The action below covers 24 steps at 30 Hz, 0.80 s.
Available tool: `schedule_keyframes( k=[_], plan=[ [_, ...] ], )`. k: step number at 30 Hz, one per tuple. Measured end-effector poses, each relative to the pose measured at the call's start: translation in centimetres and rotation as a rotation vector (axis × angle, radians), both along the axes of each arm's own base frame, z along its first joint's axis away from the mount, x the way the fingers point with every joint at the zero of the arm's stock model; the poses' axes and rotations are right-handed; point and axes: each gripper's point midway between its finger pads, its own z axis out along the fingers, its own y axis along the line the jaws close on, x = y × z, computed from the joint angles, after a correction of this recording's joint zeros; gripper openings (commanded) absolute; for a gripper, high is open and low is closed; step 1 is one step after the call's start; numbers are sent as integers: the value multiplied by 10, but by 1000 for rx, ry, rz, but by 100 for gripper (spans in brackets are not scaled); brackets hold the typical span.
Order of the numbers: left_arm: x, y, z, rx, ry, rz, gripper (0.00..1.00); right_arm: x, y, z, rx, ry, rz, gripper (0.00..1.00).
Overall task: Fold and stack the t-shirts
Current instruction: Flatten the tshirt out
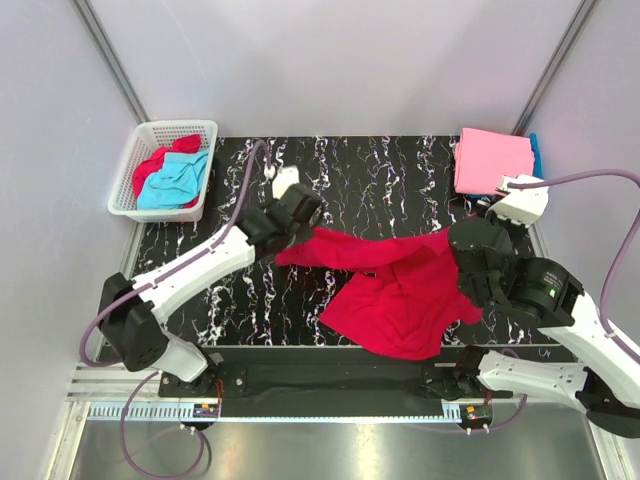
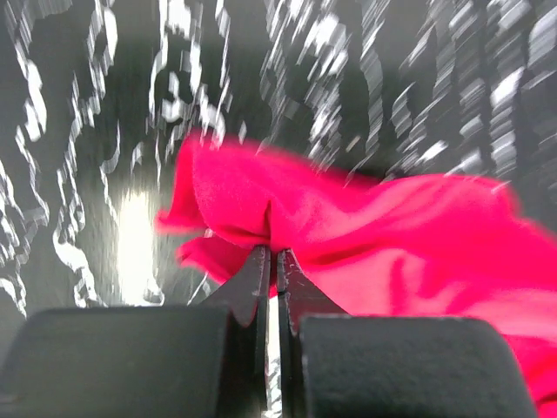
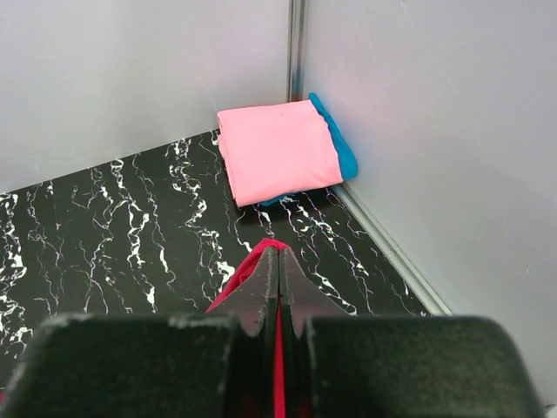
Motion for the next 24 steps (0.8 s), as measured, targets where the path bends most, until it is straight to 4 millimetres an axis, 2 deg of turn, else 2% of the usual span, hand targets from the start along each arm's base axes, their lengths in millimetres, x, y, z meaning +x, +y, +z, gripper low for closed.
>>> schedule_keyframes(
  k=[3, 4, 6, 7, 9, 11, 14, 17, 21, 24],
  plan=[
    [16, -7, 34, -18, -76, 2, 13, 1, 2, -1, -6, 4, -1, 0],
    [24, -10, 38, -8, -83, 1, 30, 2, 2, -2, -10, 6, -1, 0],
    [45, -22, 39, 15, -86, -8, 44, 3, 4, -3, -17, 11, -5, 0],
    [57, -29, 34, 25, -84, -11, 58, 4, 4, -3, -21, 13, -8, 0],
    [80, -40, 12, 62, -60, -12, 68, 6, 5, -5, -27, 18, -15, 0],
    [95, -43, -23, 108, -13, -7, 78, 8, 7, -7, -32, 23, -20, 0],
    [99, -29, -65, 168, 61, 13, 79, 10, 8, -11, -41, 32, -24, 0],
    [96, -2, -83, 194, 99, 51, 79, 12, 8, -15, -45, 41, -23, 0],
    [88, 27, -79, 190, 99, 95, 78, 13, 9, -23, -55, 56, -21, 0],
    [87, 28, -63, 153, 63, 95, 72, 15, 11, -33, -58, 68, -17, 0]
  ],
)
